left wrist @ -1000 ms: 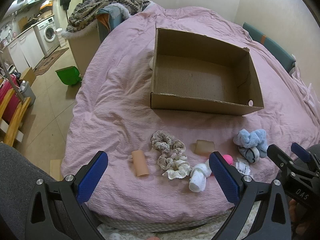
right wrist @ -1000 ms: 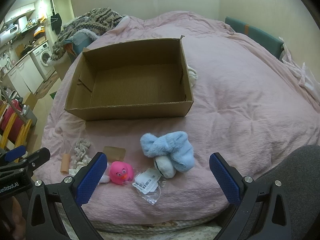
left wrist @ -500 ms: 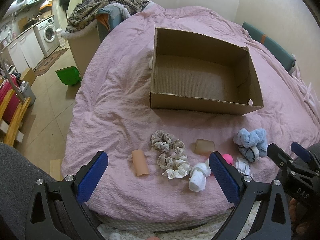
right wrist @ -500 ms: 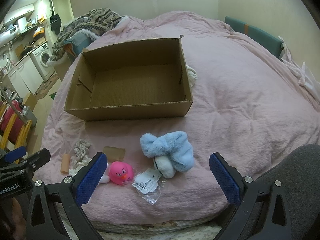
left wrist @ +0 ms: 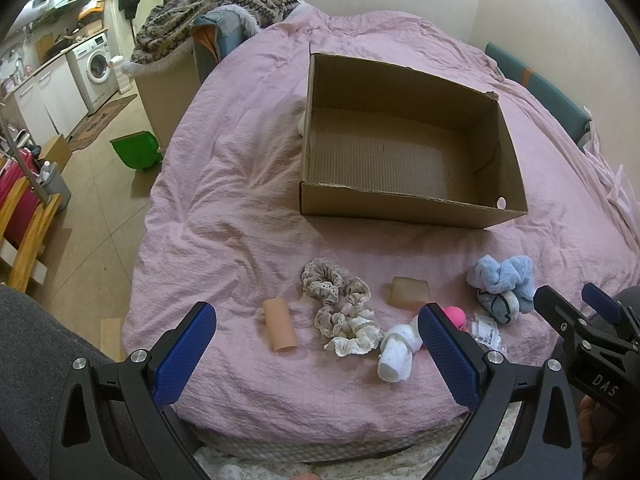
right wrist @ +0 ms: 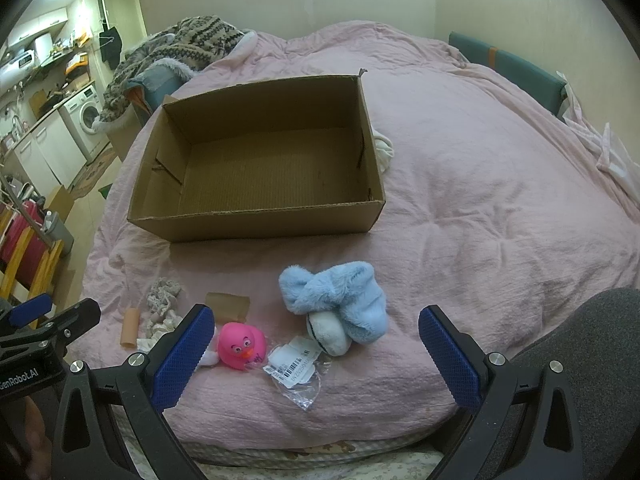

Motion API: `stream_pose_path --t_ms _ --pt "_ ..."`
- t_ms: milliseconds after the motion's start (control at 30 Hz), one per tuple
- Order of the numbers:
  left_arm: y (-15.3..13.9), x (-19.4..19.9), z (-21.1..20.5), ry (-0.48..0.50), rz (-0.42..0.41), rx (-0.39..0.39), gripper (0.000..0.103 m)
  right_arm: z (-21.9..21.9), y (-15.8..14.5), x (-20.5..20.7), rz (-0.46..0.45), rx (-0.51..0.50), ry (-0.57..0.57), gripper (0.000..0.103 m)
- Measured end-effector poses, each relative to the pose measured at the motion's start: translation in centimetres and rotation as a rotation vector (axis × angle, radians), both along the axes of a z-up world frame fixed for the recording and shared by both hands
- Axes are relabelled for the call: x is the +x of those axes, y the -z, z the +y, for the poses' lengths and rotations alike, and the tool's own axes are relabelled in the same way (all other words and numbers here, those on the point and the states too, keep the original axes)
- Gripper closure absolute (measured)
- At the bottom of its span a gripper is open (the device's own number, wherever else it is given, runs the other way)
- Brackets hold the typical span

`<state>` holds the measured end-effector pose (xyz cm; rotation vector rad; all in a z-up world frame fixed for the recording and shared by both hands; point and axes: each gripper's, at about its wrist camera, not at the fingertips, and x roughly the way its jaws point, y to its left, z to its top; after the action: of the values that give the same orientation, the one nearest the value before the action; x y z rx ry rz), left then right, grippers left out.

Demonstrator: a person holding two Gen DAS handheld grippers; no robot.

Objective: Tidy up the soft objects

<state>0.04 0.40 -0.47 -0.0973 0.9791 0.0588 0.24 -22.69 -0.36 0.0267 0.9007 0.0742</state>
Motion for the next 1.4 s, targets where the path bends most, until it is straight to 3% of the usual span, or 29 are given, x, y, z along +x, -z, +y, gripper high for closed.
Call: stream_pose_path --t_ms 867,1167,1300,1400 --pt "0.3 -0.1 0.0 0.002 0.012 -0.005 0.002 0.0 0.1 0.0 0.006 0.002 0.000 0.000" --pt "-0.3 2.4 2.3 -0.058 0.116 -0.068 0.002 -1.6 -0.5 1.1 0.062 0.088 -0.029 0.000" --pt "1.1 4.6 4.7 -0.122 0.225 -0.103 0.002 -2.5 -0.6 3.0 0.115 0.090 -0.048 0.000" --pt "3.8 6.1 6.0 -0.152 0.363 -0.167 0.021 -3.3 0.0 4.4 0.173 0.112 -0.043 0.000"
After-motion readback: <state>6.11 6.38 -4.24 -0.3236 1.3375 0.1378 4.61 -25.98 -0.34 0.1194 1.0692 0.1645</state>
